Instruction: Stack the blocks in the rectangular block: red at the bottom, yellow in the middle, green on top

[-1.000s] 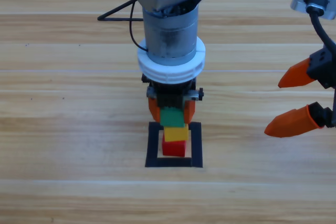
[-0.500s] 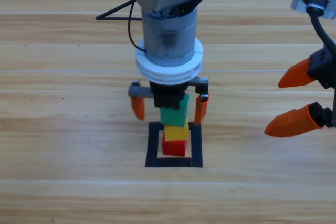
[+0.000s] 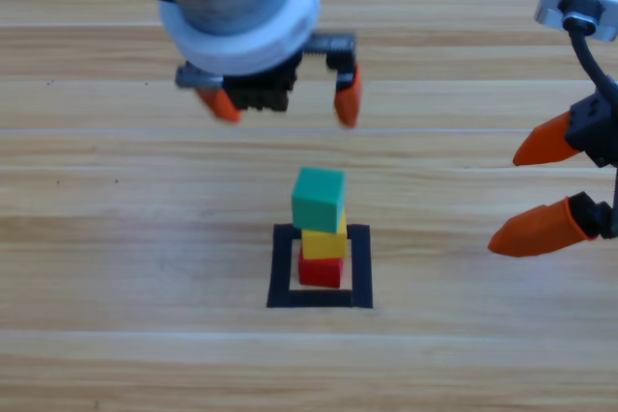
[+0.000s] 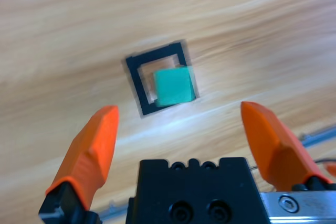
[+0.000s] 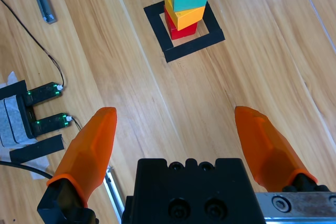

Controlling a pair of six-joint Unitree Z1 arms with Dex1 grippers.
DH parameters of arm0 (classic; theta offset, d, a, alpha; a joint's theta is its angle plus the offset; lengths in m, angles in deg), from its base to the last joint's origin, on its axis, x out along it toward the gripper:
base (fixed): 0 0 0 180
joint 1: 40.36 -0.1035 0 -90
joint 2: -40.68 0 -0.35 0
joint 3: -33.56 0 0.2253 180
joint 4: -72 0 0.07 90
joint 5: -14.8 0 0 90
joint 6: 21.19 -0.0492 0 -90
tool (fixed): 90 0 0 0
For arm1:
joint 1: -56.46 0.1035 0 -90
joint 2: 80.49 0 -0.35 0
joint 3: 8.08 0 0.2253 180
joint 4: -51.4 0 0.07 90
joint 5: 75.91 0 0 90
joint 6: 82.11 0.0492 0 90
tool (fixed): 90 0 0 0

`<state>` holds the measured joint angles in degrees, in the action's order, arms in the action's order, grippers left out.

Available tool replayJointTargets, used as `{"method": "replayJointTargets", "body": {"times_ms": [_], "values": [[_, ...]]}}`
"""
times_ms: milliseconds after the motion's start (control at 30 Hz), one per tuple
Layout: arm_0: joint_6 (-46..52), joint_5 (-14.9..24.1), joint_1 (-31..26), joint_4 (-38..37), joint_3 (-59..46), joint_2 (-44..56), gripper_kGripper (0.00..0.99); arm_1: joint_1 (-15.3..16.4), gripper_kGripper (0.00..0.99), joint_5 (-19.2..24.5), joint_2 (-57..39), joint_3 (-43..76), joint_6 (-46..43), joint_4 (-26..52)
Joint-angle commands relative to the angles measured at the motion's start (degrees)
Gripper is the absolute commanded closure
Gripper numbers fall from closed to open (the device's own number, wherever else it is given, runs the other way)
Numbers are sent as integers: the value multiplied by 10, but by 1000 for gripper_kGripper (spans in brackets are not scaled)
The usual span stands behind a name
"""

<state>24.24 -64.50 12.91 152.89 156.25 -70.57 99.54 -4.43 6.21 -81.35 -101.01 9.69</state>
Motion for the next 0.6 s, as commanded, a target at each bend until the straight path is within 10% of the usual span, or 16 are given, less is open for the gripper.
{"method": "replayJointTargets", "body": {"times_ms": [33,600], "values": [[-193,-60,25,-320,-331,253,0,-12,4,-4,-1,15,2,11],[-263,-95,38,-356,-386,263,0,-12,4,-4,12,11,2,12]]}}
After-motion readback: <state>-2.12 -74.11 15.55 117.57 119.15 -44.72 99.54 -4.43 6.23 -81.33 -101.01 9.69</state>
